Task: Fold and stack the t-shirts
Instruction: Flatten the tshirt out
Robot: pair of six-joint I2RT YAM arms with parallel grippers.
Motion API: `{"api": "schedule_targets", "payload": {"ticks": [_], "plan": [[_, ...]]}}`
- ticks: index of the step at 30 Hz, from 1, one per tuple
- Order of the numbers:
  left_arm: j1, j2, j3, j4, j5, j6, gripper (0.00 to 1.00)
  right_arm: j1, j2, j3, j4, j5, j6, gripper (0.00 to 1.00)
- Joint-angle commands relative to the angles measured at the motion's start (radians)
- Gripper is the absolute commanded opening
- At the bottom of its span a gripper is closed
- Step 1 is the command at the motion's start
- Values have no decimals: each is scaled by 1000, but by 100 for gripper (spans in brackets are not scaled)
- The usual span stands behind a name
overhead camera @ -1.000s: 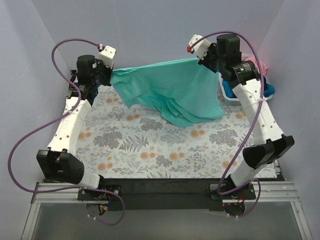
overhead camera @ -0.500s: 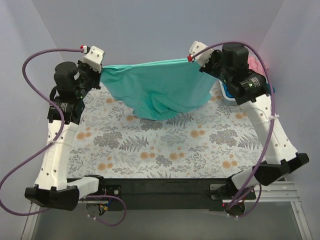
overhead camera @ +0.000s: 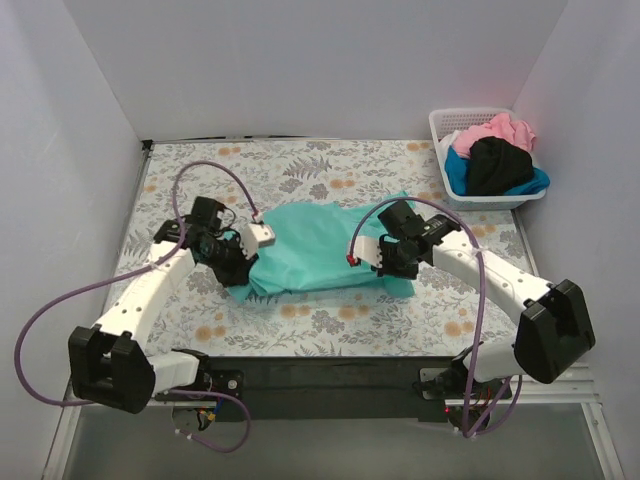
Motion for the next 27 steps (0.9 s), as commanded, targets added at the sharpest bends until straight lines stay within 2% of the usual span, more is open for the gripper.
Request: {"api": "schedule_targets", "payload": {"ticks": [1, 2, 4, 5, 8, 11, 14, 19, 24, 27], "plan": [[-138, -5, -54, -110, 66, 7, 25, 20, 13, 0, -57, -110, -8, 1], [-158, 2, -71, -123, 80, -5, 33, 23, 20, 9, -109, -135, -5, 21], [-164, 12, -68, -149, 87, -7, 42, 21, 13, 31, -143, -140, 9, 49], [-164, 6, -73, -168, 84, -4, 48, 20, -2, 28, -152, -132, 9, 83], [-164, -31, -89, -163, 55, -18, 51, 18, -79, -44, -160, -103, 0, 86], [-162, -44, -131, -75, 19, -70, 51, 18, -108, -116, -154, -72, 8, 76], [-162, -21, -175, 84, -86, -174, 49, 7, -69, -150, -138, -74, 61, 72], [-158, 120, -185, 273, -241, -277, 47, -32, -13, -169, -67, -45, 141, 74], [-126, 222, -171, 378, -290, -344, 47, -69, 7, -161, -10, -47, 219, 77], [-58, 307, -133, 401, -258, -364, 45, -82, 53, -155, 6, -121, 247, 72]]}}
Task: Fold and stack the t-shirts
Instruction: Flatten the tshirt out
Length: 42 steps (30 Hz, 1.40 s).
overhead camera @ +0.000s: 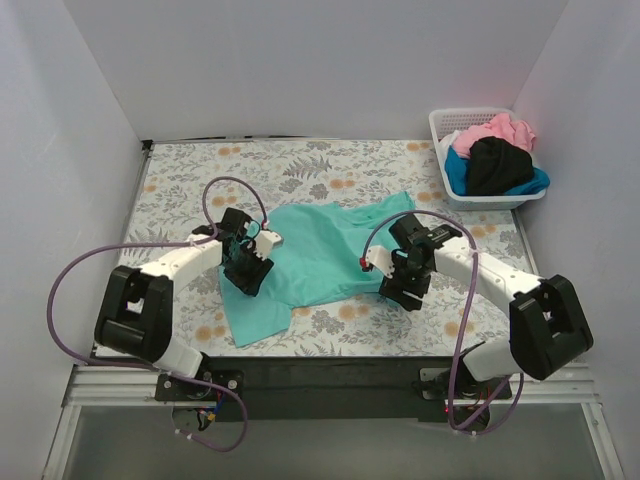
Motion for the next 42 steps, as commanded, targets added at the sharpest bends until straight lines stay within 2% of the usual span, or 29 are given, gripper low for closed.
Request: {"api": "schedule_targets", "payload": {"ticks": [1, 4, 7, 8, 9, 13, 21, 30, 33, 36, 37, 38, 39, 42], "plan": [[76, 76, 58, 87, -3, -55, 44, -27, 64, 18, 42, -102, 66, 69], [141, 119, 107, 82, 43, -64, 42, -73, 125, 28, 64, -169, 65, 62], [156, 156, 119, 82, 71, -76, 41, -163, 169, 57, 87, -243, 62, 61], [161, 176, 119, 83, 75, -80, 41, -191, 175, 73, 88, -313, 56, 61], [163, 185, 116, 86, 74, -84, 41, -249, 167, 77, 88, -347, 46, 60], [193, 228, 121, 96, 95, -93, 41, -343, 100, 41, 110, -459, -12, 61], [213, 282, 168, 64, 143, -104, 41, -352, -8, -40, 116, -545, -69, 61], [213, 290, 178, 60, 123, -101, 42, -340, 66, -83, 174, -528, -87, 59], [213, 288, 176, 60, 118, -103, 42, -334, 86, -86, 188, -525, -81, 52], [215, 285, 170, 65, 114, -106, 42, -326, 90, -95, 208, -519, -66, 35], [216, 285, 168, 68, 111, -107, 42, -325, 87, -95, 217, -506, -61, 17], [221, 288, 170, 71, 111, -113, 42, -322, 89, -97, 222, -495, -52, 6], [225, 294, 172, 71, 112, -116, 42, -323, 86, -85, 222, -481, -50, 1], [250, 314, 199, 67, 131, -130, 42, -326, 71, -57, 214, -407, -61, 1]]}}
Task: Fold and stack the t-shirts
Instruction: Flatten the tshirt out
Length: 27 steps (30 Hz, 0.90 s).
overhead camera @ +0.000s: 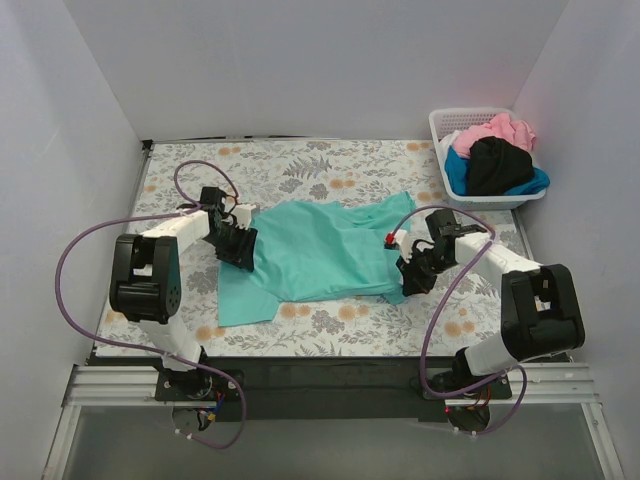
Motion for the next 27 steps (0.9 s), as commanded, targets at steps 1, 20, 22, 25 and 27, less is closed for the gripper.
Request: {"api": "schedule_targets", "payload": {"ticks": [1, 20, 22, 25, 27], "plan": [[31, 72, 21, 23, -16, -5, 42, -2, -23, 68, 19, 108, -16, 1], [94, -497, -43, -506, 196, 725, 49, 76, -87, 275, -205, 348, -136, 1], [89, -558, -120, -484, 178, 774, 49, 83, -87, 261, -210, 371, -132, 1], [85, -604, -204, -443, 206, 877, 49, 99, -96, 249, -216, 398, -121, 1], [76, -621, -247, -387, 217, 920, 50, 100, -107, 246, -233, 401, -110, 1]]}}
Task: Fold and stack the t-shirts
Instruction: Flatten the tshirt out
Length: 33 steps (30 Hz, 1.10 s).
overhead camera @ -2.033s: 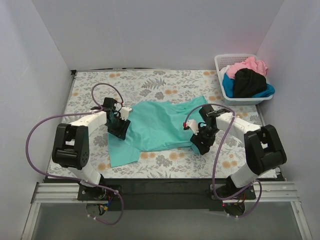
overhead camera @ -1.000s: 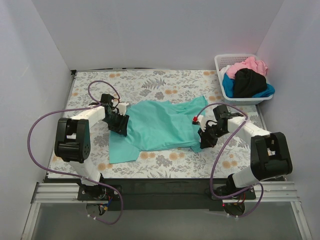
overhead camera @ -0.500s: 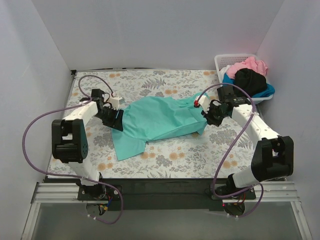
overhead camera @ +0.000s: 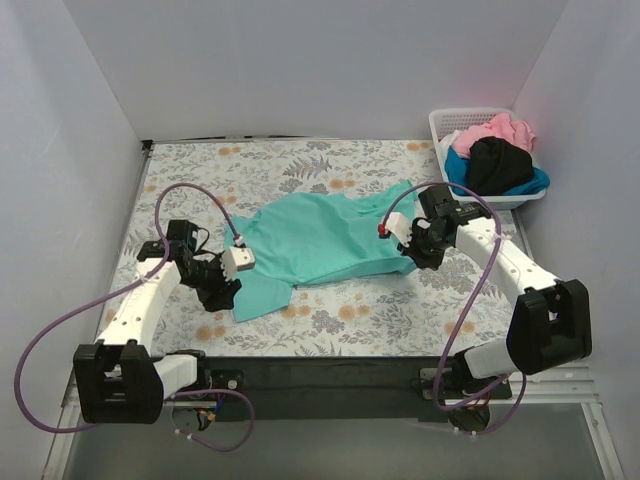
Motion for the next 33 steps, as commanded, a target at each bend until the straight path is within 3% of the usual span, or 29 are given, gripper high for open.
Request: {"api": "schedule_targets", "payload": {"ticks": [1, 11, 24, 27, 29, 33], "plan": [[-29, -36, -84, 72, 33, 154, 50, 8, -46, -11, -45, 35, 15, 1], [-212, -19, -208, 193, -27, 200, 50, 9, -69, -39, -73, 43, 30, 1], [-229, -26, -424, 420, -208, 286, 52, 9, -54, -42, -78, 38, 33, 1], [-229, -23, -438, 422, -220, 280, 40, 11, -54, -42, -79, 38, 32, 1], [-229, 4, -432, 414, -221, 268, 26, 9, -51, -38, -81, 34, 33, 1], [-227, 68, -400, 407, -218, 219, 13, 9, -40, -25, -85, 28, 37, 1]]}}
